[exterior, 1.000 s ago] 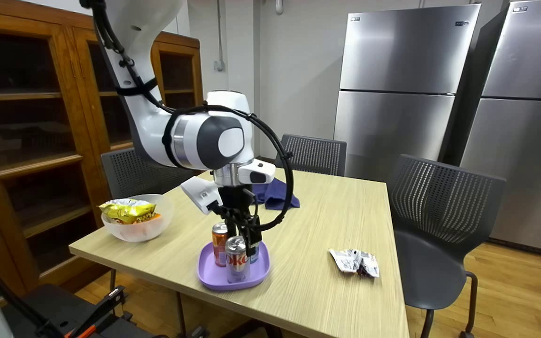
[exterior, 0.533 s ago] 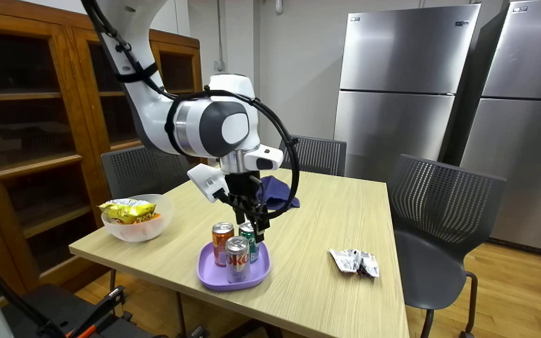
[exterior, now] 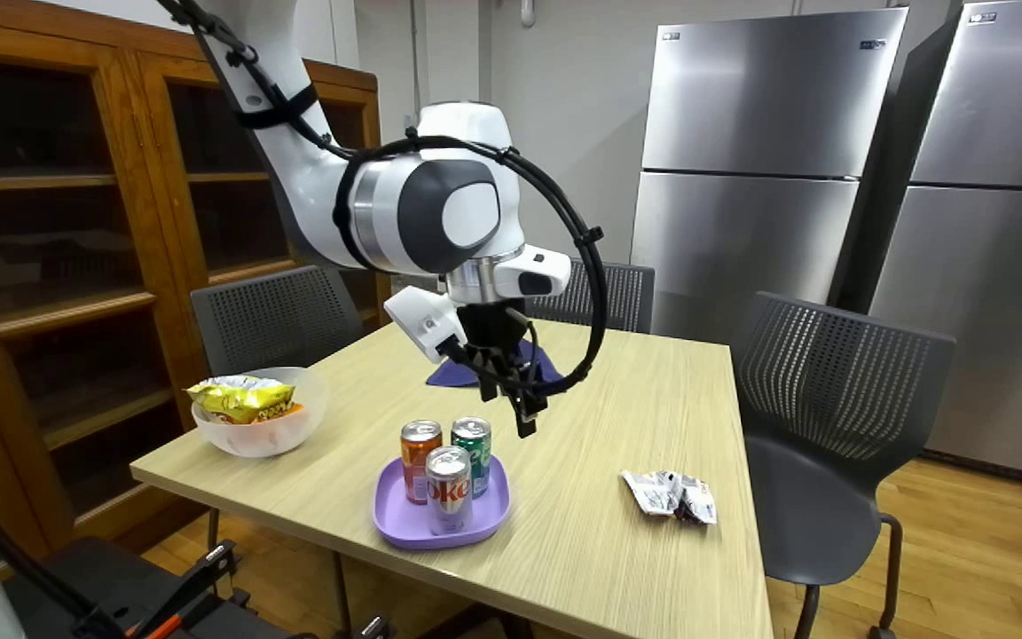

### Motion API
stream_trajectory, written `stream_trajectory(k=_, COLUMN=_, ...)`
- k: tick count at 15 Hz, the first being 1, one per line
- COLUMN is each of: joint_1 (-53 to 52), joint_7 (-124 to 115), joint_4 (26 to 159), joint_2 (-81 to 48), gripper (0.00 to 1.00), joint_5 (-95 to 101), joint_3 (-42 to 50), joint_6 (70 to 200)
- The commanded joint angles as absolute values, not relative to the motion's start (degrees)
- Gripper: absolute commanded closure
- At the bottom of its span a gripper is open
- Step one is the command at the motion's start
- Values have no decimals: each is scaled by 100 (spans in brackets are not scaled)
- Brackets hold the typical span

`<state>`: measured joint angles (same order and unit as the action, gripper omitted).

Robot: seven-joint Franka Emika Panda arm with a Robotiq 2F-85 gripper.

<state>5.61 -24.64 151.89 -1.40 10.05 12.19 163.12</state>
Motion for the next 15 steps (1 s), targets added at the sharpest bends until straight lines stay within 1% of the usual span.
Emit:
stream_trajectory(k=1, joint_1=822, joint_7=-2094, joint_4=14952, joint_2=-92, gripper=0, joint_5=910, joint_3=1259, joint_6=16218)
stream_trajectory(k=7, joint_1=1050, joint_7=-1420, joint_4=14270, joint_2=-647, gripper=0, joint_5=683, joint_3=1371, joint_6=16002)
stream_trajectory(k=8, joint_1=987, joint_7=-1681, joint_4=14650, joint_2=-338, gripper=0, joint_5=828, joint_3=1381, joint_6=16252)
stream_trajectory(k=15, joint_1=973, joint_7=-1661, joint_4=14607, joint_2=-437, gripper=0, joint_5=816, joint_3=1408, joint_6=16256)
